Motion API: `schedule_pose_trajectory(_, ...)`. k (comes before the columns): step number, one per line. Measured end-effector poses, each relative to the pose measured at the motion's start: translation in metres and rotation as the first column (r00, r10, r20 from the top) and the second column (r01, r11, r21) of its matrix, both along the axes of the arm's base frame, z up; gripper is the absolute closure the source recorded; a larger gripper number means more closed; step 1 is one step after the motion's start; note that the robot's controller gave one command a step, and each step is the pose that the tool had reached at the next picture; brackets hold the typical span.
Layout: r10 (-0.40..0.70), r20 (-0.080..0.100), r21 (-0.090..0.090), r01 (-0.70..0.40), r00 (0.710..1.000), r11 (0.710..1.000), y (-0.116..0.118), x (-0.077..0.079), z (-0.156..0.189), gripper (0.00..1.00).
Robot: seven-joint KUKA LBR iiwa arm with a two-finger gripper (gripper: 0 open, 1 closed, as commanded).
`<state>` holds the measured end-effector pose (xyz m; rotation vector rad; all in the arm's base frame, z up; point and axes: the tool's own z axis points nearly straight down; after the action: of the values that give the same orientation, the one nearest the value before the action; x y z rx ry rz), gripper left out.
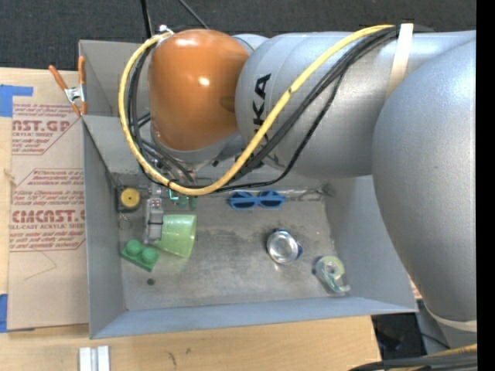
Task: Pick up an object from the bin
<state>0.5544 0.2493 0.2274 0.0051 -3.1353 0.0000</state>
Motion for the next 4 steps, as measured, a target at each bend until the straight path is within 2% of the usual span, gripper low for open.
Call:
schedule_pose_trajectory(1, 0.154, 0.000, -0.002, -0.154, 0.988, 0.988, -0.0334, -0.0168, -0.1627, 0.00)
schedule_pose_trajectory(2, 0.154, 0.008, 0.003, -0.154, 0.988, 0.988, -0.0311, -0.0144, -0.1574, 1.00)
schedule_pose_trajectory(3, 0.153, 0.007, 0.002, -0.153, 0.988, 0.988, -0.0317, -0.0146, -0.1578, 0.00)
schedule_pose_trajectory(4, 0.153, 0.007, 0.002, -0.153, 0.988, 0.988, -0.0316, -0.0146, -0.1578, 1.00)
